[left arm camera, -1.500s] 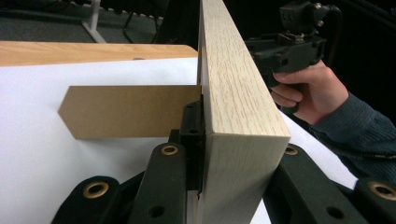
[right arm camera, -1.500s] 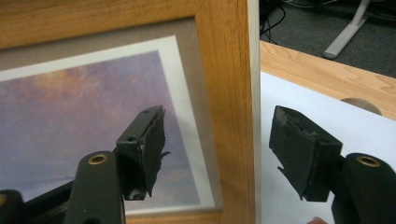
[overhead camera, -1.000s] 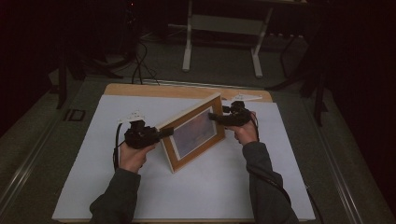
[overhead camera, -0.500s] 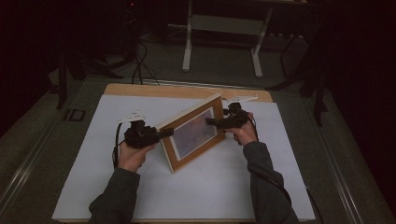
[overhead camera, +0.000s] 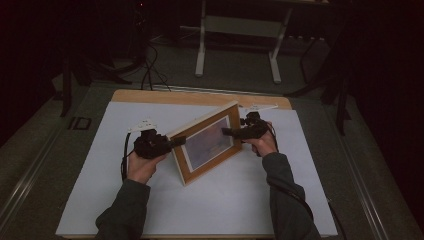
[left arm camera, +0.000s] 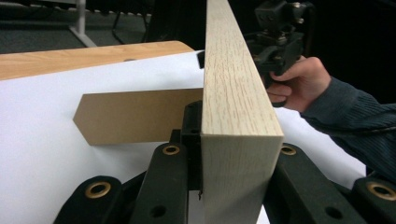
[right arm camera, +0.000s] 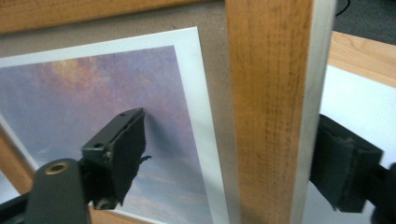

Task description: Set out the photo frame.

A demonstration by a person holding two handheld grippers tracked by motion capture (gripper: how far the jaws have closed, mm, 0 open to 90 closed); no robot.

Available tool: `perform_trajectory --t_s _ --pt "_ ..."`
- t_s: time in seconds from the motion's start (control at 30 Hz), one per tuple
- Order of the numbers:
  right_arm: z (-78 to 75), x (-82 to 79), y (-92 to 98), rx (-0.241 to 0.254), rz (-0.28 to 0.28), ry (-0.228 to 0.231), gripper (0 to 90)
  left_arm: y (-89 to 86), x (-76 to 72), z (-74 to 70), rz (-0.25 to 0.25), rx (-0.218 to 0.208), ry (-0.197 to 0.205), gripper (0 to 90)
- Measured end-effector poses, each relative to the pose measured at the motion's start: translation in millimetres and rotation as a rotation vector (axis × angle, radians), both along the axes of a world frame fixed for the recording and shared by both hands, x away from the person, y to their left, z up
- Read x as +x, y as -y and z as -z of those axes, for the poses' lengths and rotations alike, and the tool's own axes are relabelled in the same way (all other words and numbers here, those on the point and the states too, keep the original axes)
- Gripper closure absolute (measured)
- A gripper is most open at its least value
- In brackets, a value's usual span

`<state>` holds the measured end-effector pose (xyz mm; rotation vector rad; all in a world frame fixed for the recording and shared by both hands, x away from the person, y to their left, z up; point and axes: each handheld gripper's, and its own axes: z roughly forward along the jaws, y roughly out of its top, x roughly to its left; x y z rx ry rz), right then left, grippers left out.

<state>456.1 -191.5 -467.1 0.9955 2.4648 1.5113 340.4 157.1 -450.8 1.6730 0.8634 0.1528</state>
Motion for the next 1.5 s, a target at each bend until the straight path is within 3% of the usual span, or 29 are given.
perform_trajectory --t_s 0.37,0.53,0.73,0.93,1.27,1.5 --pt "-1.4 -6.0 9.8 -0.029 -0.010 -0.002 28.9 2.7 -0.6 0.5 -0.022 0.021 0.037 74.9" --pt "-1.2 -8.9 13.9 -0.020 -0.015 -0.012 33.8 -0.5 1.5 1.8 -0.030 0.001 0.031 72.9" --pt "-0.2 -13.5 19.1 -0.016 -0.030 -0.013 38.1 -0.7 2.3 2.5 -0.041 0.007 0.046 70.6" --pt "0.2 -15.9 21.2 -0.014 -0.033 -0.011 38.8 -0.7 2.9 3.0 -0.037 0.002 0.050 70.5" --pt "0.6 -11.4 10.2 -0.033 -0.057 -0.008 29.1 -1.3 4.7 4.7 -0.016 -0.014 0.052 72.2" --pt "1.7 -13.0 17.0 -0.015 -0.049 -0.018 34.8 0.0 8.0 4.2 -0.023 -0.014 0.061 70.7"
